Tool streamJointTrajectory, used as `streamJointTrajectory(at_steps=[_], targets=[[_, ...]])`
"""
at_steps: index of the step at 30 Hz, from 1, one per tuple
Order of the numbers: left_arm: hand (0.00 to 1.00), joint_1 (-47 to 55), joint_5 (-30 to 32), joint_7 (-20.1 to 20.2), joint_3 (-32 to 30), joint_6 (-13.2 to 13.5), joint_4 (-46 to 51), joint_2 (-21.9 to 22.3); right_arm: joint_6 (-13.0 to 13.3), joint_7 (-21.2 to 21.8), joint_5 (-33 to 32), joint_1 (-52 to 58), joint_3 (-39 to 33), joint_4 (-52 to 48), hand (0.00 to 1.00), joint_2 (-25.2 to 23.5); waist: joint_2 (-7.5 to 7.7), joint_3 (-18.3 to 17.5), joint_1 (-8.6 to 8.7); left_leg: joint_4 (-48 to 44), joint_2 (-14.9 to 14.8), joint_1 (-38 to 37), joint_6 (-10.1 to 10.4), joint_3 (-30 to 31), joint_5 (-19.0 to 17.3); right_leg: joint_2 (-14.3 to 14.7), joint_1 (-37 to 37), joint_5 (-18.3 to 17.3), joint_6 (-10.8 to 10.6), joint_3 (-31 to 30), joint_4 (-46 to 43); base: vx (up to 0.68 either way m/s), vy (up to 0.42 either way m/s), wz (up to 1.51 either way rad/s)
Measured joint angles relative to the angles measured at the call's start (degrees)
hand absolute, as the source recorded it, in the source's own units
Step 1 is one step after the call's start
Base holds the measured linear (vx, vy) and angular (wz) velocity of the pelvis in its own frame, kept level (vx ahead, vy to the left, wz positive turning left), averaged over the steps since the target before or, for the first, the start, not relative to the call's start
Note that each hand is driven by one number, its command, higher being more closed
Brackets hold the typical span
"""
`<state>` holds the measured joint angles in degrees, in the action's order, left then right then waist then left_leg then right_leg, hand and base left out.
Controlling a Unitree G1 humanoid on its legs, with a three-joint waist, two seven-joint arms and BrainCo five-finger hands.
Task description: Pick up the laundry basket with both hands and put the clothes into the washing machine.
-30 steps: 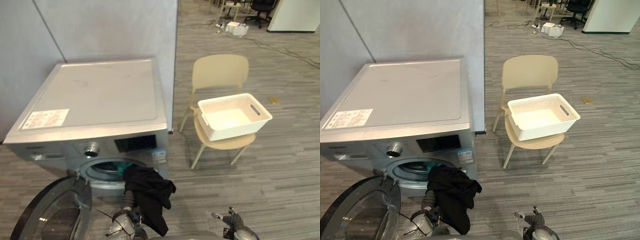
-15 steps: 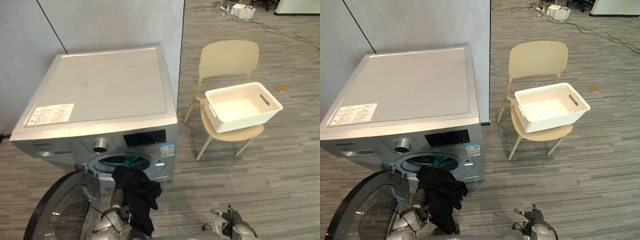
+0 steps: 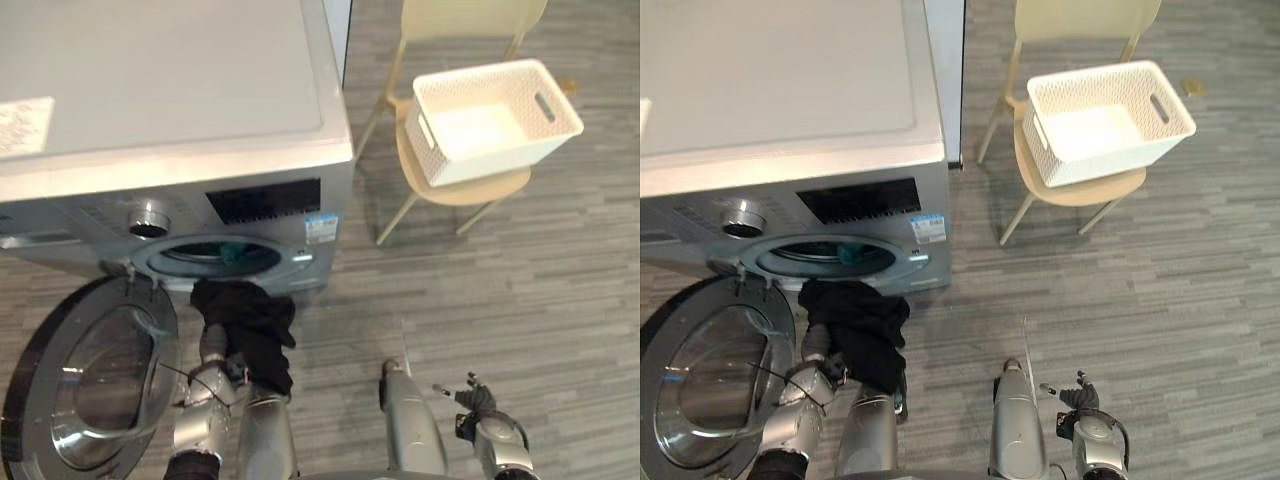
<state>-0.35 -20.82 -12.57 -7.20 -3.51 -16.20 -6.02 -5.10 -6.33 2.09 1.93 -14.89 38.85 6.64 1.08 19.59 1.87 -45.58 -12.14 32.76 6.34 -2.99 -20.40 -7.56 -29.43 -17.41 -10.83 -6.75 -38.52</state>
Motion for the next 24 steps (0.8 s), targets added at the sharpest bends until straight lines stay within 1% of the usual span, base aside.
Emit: streamJointTrajectory(at_steps=[3, 5, 8, 10, 11, 12, 13, 14, 15, 17, 18, 20, 22, 24], targets=[[1.0, -5.0, -1.7, -1.3, -1.7, 0.0, 0.1, -0.6, 0.0, -0.3, -0.5, -0.3, 0.0, -4.0, 0.0, 0.2, 0.34, 2.0, -0.3, -4.5, -1.7, 5.4, 0.1, 0.5, -0.6, 1.0, -6.1, -1.2, 0.0, -0.3, -5.6, -0.04, -0.059, -0.12], [1.0, -10.2, -4.9, -2.9, -2.6, 0.0, -0.3, -2.6, -0.1, -1.0, -1.9, -1.4, 0.0, -6.5, 0.0, 0.2, 1.1, 3.9, -0.9, -7.9, -2.6, 9.6, 0.5, 1.0, -1.2, 1.6, -11.0, -2.3, 0.5, -0.6, -10.1, -0.03, -0.051, -0.13], [1.0, -16.5, -7.1, -4.2, -2.8, 0.0, -2.2, -5.0, 0.0, -1.4, -2.7, -2.8, -0.1, -8.6, 0.0, 0.7, 1.28, 5.6, -1.11, -10.0, -3.4, 13.4, 0.5, 1.6, -1.2, 1.9, -14.8, -2.4, 0.7, 0.2, -12.8, -0.03, -0.05, -0.03], [1.0, -21.5, -9.0, -5.0, -3.9, 0.0, -3.4, -7.1, 0.1, -1.5, -4.0, -3.0, -0.1, -11.2, 0.0, 0.8, 1.8, 6.8, -1.16, -11.9, -3.9, 16.5, 0.7, 2.0, -1.3, 2.4, -17.7, -3.1, 0.8, 0.4, -14.8, -0.06, -0.071, 0.01], [1.0, -25.3, -10.4, -5.3, -4.5, 0.0, -5.5, -9.4, 0.2, -2.2, -4.6, -3.1, -0.1, -11.9, 0.0, 0.9, 2.02, 7.1, -1.05, -13.4, -4.0, 19.4, 0.9, 3.0, -1.5, 2.7, -20.3, -3.5, 1.0, 0.8, -16.5, -0.05, -0.049, 0.02], [1.0, -26.9, -11.0, -5.3, -4.6, 0.0, -6.4, -10.5, 0.2, -2.6, -4.9, -3.1, -0.1, -12.0, 0.0, 0.9, 2.3, 7.3, -1.1, -14.0, -4.3, 20.4, 0.9, 3.2, -1.5, 2.9, -21.3, -3.6, 1.0, 0.8, -17.1, -0.06, -0.062, -0.05], [1.0, -29.1, -11.4, -5.4, -4.6, 0.0, -7.6, -12.6, 0.3, -2.8, -5.0, -3.3, -0.1, -12.3, 0.0, 0.9, 2.55, 7.9, -1.25, -14.9, -4.8, 21.8, 1.0, 3.6, -1.7, 3.5, -22.5, -3.6, 1.0, 0.8, -17.8, -0.08, -0.055, -0.13], [1.0, -32.2, -12.5, -5.3, -4.6, 0.0, -9.0, -15.5, 0.3, -3.4, -6.2, -3.8, -0.1, -12.3, 0.0, 0.9, 3.18, 8.7, -1.04, -15.9, -5.0, 23.7, 1.0, 4.1, -1.7, 3.8, -24.2, -3.6, 1.0, 0.9, -18.6, -0.08, -0.054, -0.12], [1.0, -33.8, -12.6, -5.4, -4.6, -0.1, -9.6, -16.7, 0.5, -3.6, -6.8, -3.9, -0.1, -12.4, 0.0, 1.0, 3.47, 9.0, -0.99, -16.5, -5.1, 24.8, 1.0, 4.3, -1.7, 4.0, -25.3, -3.6, 1.0, 1.0, -19.1, -0.09, -0.054, -0.11], [1.0, -40.7, -12.9, -5.3, -4.5, -0.1, -12.7, -21.0, 1.3, -3.7, -8.2, -3.9, 0.0, -12.7, 0.0, 0.9, 4.34, 10.3, -1.22, -18.4, -5.9, 29.3, 1.0, 5.3, -1.7, 4.9, -29.2, -3.2, 1.3, 1.3, -20.1, -0.09, -0.048, -0.15], [1.0, -42.3, -13.1, -5.3, -4.5, -0.1, -13.6, -21.8, 1.4, -3.7, -8.8, -3.9, 0.0, -12.7, 0.0, 0.8, 4.37, 10.3, -1.08, -18.9, -5.9, 30.7, 1.0, 5.7, -1.7, 5.3, -30.2, -3.0, 1.4, 1.5, -20.4, -0.08, -0.042, -0.11], [1.0, -49.2, -14.0, -5.3, -3.5, -0.4, -17.4, -23.7, 1.8, -3.8, -10.0, -3.8, 0.2, -12.6, 0.0, 0.4, 4.67, 10.8, -1.01, -20.5, -6.0, 34.8, 1.0, 6.7, -1.6, 5.7, -33.6, -2.6, 1.3, 1.8, -21.2, -0.05, -0.025, -0.07], [1.0, -54.1, -14.2, -5.1, -2.2, -0.8, -19.9, -25.0, 2.7, -3.8, -11.4, -3.8, 0.2, -12.7, 0.0, 0.1, 4.89, 11.2, -0.95, -21.3, -6.0, 36.7, 1.0, 7.0, -1.6, 5.8, -35.3, -2.6, 1.2, 1.8, -21.7, -0.02, 0.0, -0.07], [1.0, -58.1, -14.4, -5.1, -0.3, -1.3, -21.8, -26.4, 3.1, -3.8, -12.4, -3.7, 0.2, -12.4, 0.0, -0.5, 5.1, 11.4, -0.76, -21.7, -6.1, 38.1, 1.0, 7.0, -1.6, 6.0, -36.7, -2.3, 1.0, 1.7, -21.8, -0.03, -0.002, -0.12]])
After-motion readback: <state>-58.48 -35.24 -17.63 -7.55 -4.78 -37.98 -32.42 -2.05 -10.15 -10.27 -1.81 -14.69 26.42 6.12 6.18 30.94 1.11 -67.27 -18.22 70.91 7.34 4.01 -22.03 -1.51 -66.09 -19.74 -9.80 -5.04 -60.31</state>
